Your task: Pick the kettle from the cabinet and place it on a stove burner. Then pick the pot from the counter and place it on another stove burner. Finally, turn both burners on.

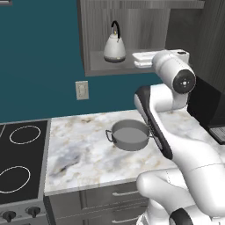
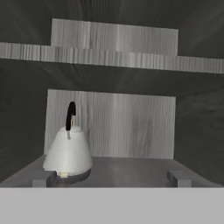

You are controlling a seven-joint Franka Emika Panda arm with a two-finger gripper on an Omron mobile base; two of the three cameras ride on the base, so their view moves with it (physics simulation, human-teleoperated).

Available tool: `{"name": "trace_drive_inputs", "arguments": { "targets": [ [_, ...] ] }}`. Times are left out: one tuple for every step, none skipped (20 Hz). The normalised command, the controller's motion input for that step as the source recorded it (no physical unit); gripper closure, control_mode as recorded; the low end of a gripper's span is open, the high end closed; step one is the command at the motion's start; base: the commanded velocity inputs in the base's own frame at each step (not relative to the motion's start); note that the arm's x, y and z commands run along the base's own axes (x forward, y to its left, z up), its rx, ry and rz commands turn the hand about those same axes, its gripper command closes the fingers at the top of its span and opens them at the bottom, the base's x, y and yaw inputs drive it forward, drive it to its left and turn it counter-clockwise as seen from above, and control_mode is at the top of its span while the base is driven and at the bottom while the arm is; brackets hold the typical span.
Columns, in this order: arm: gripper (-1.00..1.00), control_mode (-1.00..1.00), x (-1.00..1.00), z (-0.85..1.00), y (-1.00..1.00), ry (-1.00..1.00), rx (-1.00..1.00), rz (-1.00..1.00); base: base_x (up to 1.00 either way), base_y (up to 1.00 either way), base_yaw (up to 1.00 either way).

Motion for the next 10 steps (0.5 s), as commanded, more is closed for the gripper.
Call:
{"name": "trace_drive_inputs", "arguments": {
  "targets": [
    [-1.0,-1.0,0.13,0.21,0.13,-0.03,0.0,-0.04,0.0,0.0,0.0],
    [-1.0,-1.0,0.16,0.16,0.17,0.0,0.0,-0.04,0.0,0.0,0.0],
    [-1.0,-1.0,0.14,0.13,0.17,0.0,0.0,-0.04,0.0,0.0,0.0],
    [-1.0,-1.0,0.13,0.06,0.16,0.0,0.0,-0.05,0.0,0.0,0.0],
    [-1.0,-1.0,0.16,0.0,0.22,0.0,0.0,-0.05,0.0,0.0,0.0],
    [-1.0,-1.0,0.2,0.0,0.22,0.0,0.0,-0.05,0.0,0.0,0.0],
    [-1.0,-1.0,0.28,0.0,0.24,0.0,0.0,-0.05,0.0,0.0,0.0],
    [-1.0,-1.0,0.29,0.0,0.08,0.0,0.0,-0.03,0.0,0.0,0.0],
    [-1.0,-1.0,0.33,0.0,0.05,0.0,0.0,-0.01,0.0,0.0,0.0],
    [-1.0,-1.0,0.31,0.0,0.0,0.0,0.0,0.0,0.0,0.0,0.0]
  ]
}}
